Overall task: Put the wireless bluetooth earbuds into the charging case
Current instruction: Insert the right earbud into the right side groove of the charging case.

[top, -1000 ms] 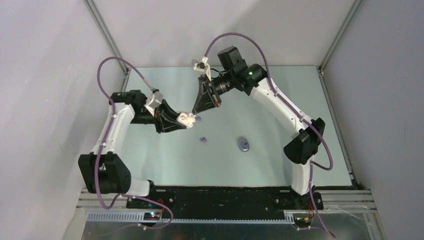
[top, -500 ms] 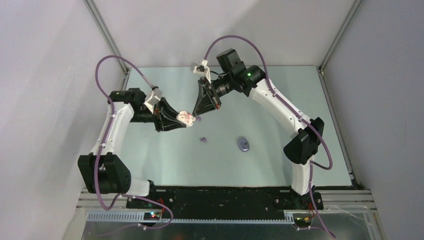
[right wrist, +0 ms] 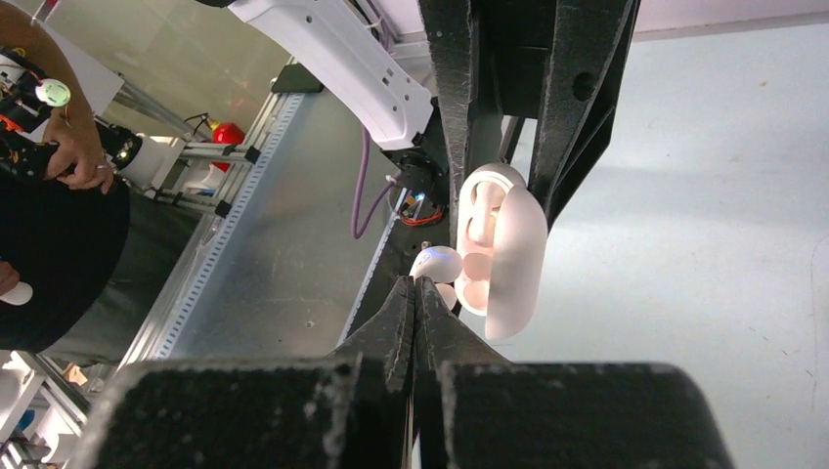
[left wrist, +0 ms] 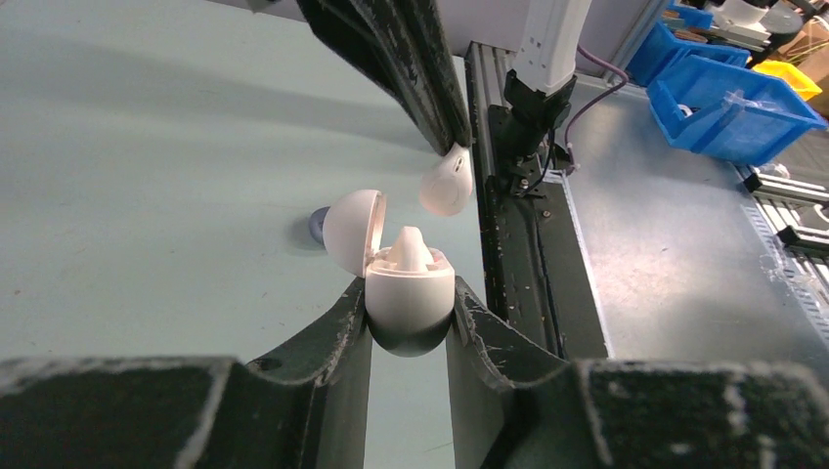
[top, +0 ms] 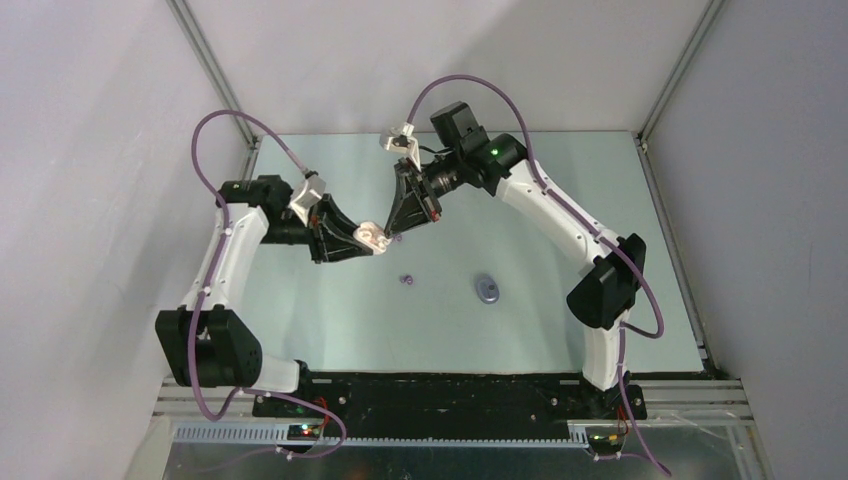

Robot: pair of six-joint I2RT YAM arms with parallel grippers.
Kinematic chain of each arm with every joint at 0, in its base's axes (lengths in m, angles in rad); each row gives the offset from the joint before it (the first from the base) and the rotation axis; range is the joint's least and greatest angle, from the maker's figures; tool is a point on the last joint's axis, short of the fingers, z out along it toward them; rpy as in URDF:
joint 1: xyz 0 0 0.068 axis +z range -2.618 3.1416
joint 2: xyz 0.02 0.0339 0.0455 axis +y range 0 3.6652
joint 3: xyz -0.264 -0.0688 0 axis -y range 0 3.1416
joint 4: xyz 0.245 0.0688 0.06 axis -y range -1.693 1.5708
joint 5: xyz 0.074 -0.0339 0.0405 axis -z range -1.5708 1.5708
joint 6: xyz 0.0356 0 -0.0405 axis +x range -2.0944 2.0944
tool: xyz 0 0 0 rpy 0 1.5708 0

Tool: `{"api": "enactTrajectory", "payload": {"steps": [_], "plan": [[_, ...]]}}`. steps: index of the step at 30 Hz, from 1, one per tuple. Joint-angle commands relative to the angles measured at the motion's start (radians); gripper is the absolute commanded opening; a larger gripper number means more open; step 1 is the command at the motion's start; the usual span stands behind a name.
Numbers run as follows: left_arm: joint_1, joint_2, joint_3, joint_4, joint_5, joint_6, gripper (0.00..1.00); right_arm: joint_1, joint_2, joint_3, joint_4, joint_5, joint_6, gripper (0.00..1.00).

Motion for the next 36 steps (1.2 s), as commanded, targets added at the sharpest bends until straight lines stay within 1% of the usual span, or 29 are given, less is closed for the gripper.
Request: {"api": "enactTrajectory", "payload": {"steps": [1, 36], "plan": [[-0.032, -0.003, 0.046, -0.039, 0.059, -0.017, 0.0, 0.005, -0.015, -0.01, 0.032, -0.039, 0.0, 0.0], [-0.04, 0.008, 0.049, -0.039, 0.059, -0.022, 0.0, -0.003, -0.033, -0.046, 0.028, -0.029, 0.005, 0.0]]}}
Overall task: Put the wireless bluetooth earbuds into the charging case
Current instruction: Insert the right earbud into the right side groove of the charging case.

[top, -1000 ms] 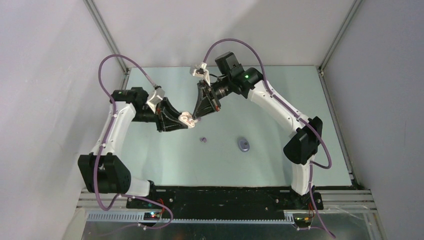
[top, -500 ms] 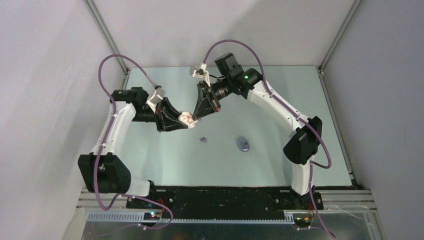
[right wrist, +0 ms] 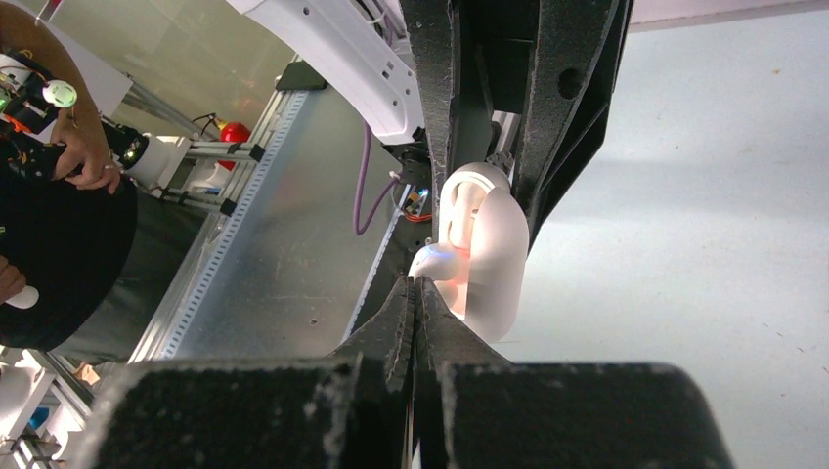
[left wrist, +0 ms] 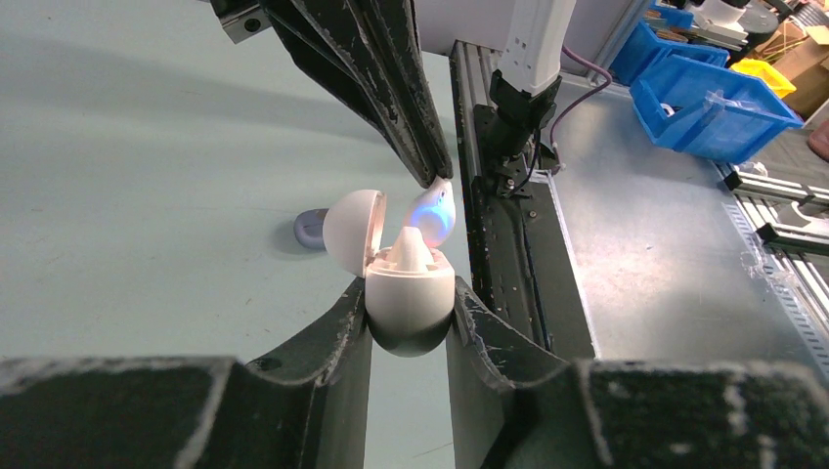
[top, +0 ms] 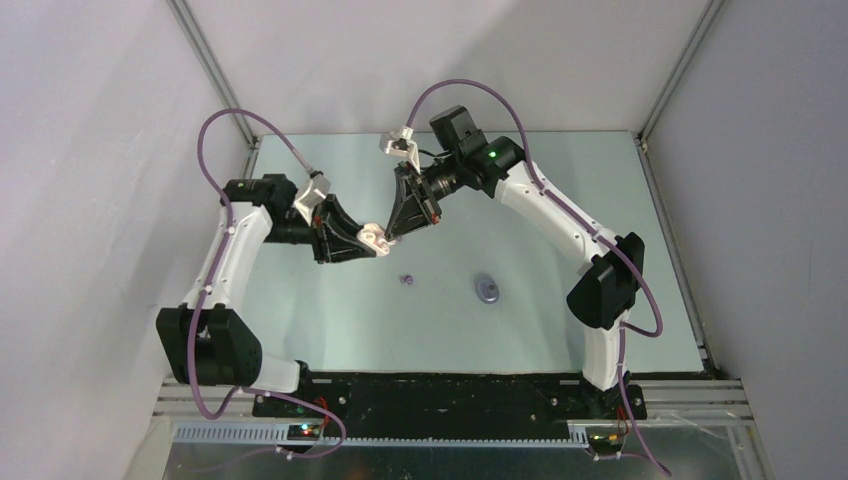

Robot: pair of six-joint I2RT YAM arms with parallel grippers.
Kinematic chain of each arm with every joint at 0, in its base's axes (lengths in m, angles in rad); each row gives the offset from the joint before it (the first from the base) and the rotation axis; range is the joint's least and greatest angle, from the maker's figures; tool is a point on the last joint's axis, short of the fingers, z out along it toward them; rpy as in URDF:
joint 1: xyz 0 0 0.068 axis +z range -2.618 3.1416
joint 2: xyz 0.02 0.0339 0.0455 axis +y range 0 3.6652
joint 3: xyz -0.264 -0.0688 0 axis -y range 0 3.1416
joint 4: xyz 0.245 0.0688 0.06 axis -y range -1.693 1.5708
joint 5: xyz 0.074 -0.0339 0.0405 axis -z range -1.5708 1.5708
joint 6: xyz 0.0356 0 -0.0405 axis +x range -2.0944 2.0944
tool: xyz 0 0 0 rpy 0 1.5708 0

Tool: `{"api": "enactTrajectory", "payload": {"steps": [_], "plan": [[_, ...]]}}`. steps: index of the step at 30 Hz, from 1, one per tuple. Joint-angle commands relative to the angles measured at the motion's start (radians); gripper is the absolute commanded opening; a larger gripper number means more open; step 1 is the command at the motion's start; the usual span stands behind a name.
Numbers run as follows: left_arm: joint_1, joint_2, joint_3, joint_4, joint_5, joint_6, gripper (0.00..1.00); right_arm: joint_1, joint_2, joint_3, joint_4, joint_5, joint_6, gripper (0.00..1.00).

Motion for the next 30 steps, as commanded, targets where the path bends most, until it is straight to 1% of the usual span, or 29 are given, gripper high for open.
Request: {"api": "enactTrajectory", "payload": {"steps": [1, 9, 13, 30], "plan": [[-0.006, 0.002, 0.04, -0.039, 0.059, 0.002, 0.0, -0.004, -0.039, -0.012, 0.014, -0.016, 0.004, 0.0], [-0.006, 0.002, 0.044, -0.04, 0.059, 0.002, 0.0, -0.012, -0.056, -0.027, -0.009, -0.011, -0.014, 0.0], [-0.006, -0.002, 0.044, -0.04, 0.059, 0.001, 0.0, -0.012, -0.061, -0.054, 0.021, -0.002, -0.002, 0.0], [-0.013, -0.016, 0.042, -0.039, 0.059, -0.004, 0.0, 0.008, -0.007, 0.003, 0.076, 0.003, 0.028, 0.0]]}}
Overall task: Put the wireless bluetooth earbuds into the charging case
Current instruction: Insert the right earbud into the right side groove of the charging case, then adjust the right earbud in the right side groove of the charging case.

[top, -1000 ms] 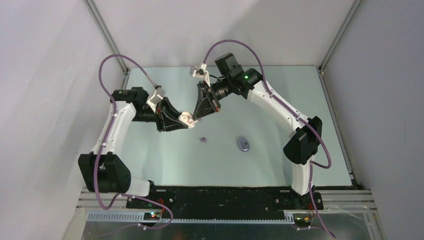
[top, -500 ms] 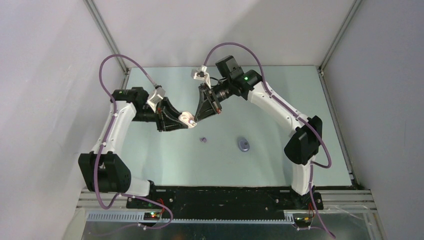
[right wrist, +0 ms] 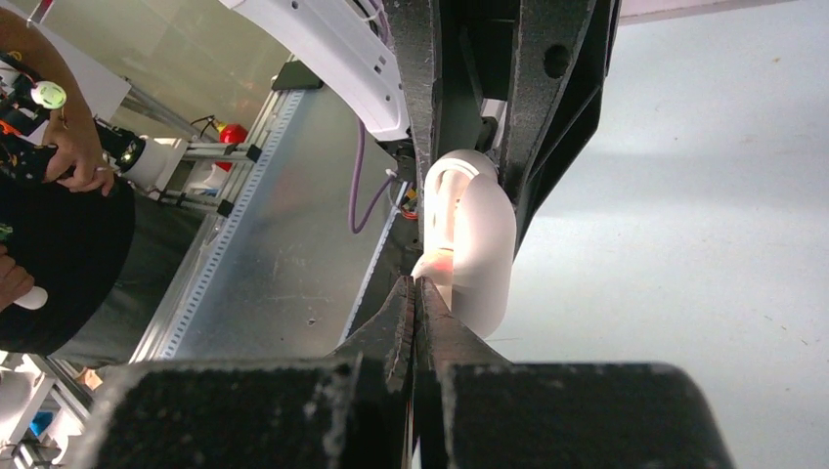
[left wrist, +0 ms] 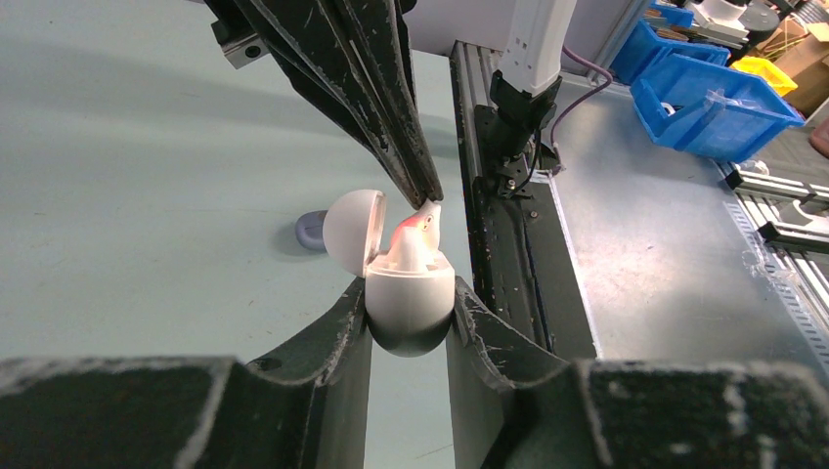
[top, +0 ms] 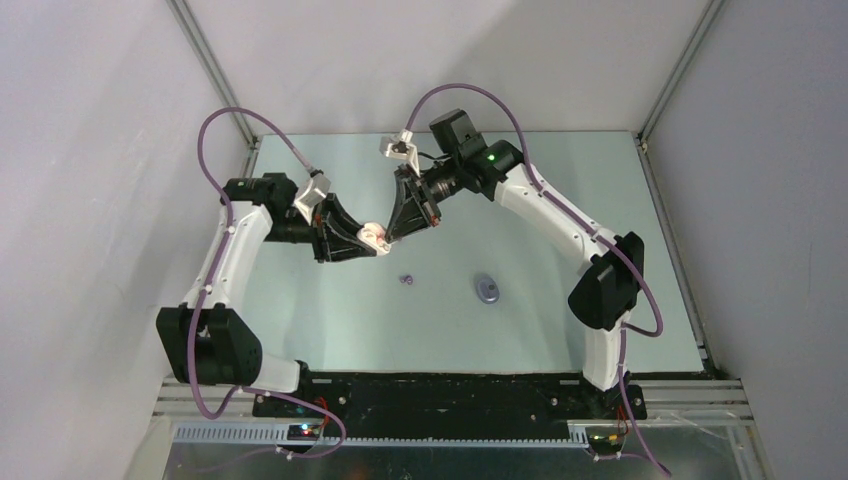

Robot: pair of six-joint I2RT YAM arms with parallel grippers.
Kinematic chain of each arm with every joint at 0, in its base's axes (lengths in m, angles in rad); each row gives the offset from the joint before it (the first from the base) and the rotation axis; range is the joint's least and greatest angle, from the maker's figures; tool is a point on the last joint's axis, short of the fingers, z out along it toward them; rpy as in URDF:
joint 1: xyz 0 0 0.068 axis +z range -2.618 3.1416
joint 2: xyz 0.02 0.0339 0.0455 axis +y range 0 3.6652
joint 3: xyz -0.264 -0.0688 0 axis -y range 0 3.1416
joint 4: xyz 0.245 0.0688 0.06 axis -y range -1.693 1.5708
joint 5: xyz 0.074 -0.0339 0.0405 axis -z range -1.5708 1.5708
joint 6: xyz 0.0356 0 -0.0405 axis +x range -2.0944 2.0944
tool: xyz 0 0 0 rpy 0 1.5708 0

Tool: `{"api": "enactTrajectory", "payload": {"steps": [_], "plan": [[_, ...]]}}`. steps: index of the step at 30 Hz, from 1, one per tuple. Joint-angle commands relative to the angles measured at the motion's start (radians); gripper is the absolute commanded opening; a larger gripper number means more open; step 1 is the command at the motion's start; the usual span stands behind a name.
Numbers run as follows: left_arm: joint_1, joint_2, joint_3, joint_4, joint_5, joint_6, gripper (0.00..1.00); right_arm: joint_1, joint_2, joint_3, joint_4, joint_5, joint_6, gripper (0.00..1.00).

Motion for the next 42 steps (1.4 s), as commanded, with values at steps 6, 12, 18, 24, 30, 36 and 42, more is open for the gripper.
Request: {"api": "enactTrajectory", "payload": {"steps": [6, 12, 18, 24, 30, 36, 42], "plan": [[-0.009, -0.018, 0.048, -0.039, 0.059, -0.009, 0.0, 0.019, 0.011, 0.054, -0.079, 0.066, -0.124, 0.0], [-0.009, -0.02, 0.048, -0.039, 0.058, -0.009, 0.0, 0.019, -0.014, 0.021, -0.092, 0.124, -0.162, 0.02], [-0.009, -0.025, 0.041, -0.039, 0.059, -0.008, 0.0, 0.021, -0.053, 0.015, -0.043, 0.174, -0.108, 0.18], [-0.011, -0.035, 0.03, -0.039, 0.059, 0.0, 0.0, 0.02, -0.141, 0.022, 0.017, 0.215, -0.048, 0.27], [-0.011, -0.035, 0.034, -0.039, 0.059, 0.004, 0.0, 0.005, -0.244, -0.057, 0.144, 0.246, 0.04, 0.3], [-0.014, -0.043, 0.053, -0.039, 0.059, 0.008, 0.0, 0.001, -0.313, -0.229, 0.185, 0.315, -0.026, 0.54], [-0.031, -0.081, 0.035, -0.041, 0.057, 0.037, 0.0, 0.006, -0.265, -0.255, 0.203, 0.318, -0.028, 0.62]]}}
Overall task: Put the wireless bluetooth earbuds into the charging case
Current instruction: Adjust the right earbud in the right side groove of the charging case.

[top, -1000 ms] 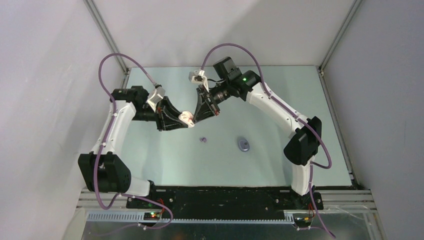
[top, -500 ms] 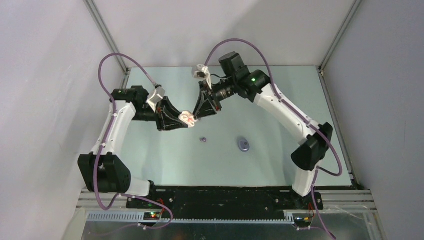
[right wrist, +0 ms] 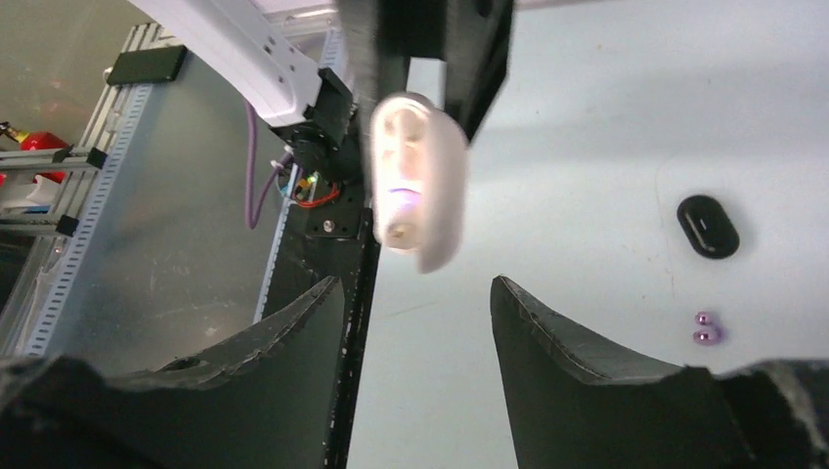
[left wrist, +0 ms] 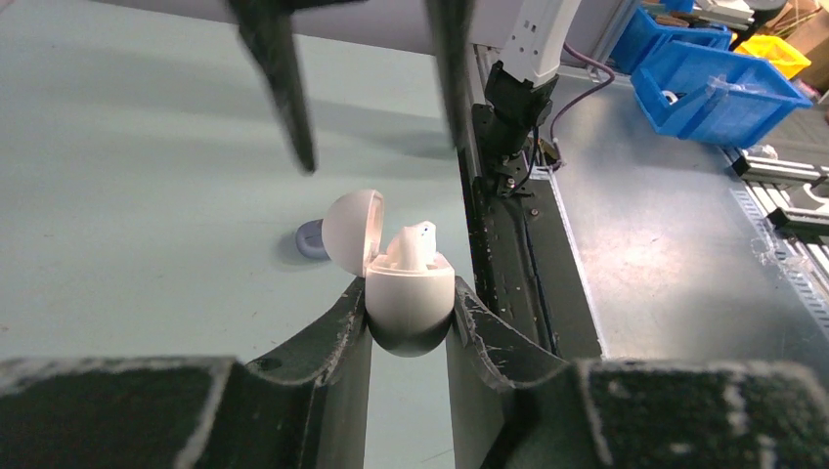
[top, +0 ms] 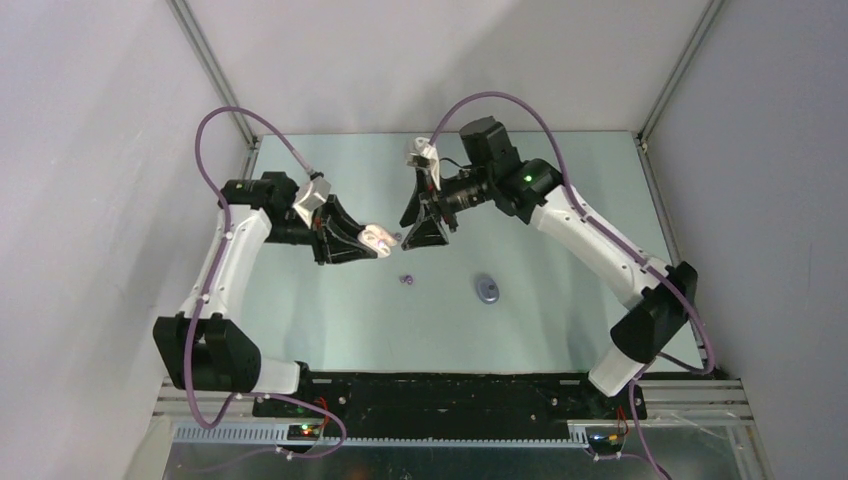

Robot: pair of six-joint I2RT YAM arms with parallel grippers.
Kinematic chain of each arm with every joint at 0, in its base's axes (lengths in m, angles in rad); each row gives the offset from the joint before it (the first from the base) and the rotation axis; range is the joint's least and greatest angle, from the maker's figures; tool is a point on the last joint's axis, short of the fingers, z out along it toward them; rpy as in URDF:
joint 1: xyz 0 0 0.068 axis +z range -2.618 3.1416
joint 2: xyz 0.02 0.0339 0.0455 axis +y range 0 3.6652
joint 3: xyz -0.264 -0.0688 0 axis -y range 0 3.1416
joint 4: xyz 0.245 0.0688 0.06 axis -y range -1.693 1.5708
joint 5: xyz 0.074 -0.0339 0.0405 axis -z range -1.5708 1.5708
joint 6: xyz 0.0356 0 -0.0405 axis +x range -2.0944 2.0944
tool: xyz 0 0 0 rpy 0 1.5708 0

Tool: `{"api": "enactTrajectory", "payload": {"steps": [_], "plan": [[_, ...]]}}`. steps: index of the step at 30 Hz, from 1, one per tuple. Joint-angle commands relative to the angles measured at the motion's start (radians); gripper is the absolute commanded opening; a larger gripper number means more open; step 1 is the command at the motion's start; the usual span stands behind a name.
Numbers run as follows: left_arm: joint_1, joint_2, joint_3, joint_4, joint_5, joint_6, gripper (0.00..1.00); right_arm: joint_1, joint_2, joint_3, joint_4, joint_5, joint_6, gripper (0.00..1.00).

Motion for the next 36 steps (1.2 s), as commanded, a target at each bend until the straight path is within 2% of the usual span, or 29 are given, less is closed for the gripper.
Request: {"api": "enactTrajectory", "payload": {"steps": [1, 5, 21, 31, 36], "plan": [[-0.015, -0.058, 0.025, -0.042, 0.06, 0.036, 0.0, 0.007, 0.048, 0.023, 0.048, 0.021, -0.014, 0.62], [-0.015, -0.065, 0.023, -0.043, 0.059, 0.038, 0.0, 0.021, 0.077, 0.047, 0.054, 0.018, -0.014, 0.65], [-0.022, -0.081, -0.004, -0.043, 0.054, 0.055, 0.0, 0.04, 0.118, 0.078, 0.067, -0.074, 0.027, 0.65], [-0.037, -0.076, 0.001, -0.043, 0.047, 0.059, 0.0, 0.04, 0.126, 0.079, 0.084, -0.068, 0.059, 0.64], [-0.046, -0.075, 0.0, -0.042, 0.028, 0.065, 0.0, 0.021, 0.131, 0.059, 0.164, -0.038, 0.182, 0.62]]}}
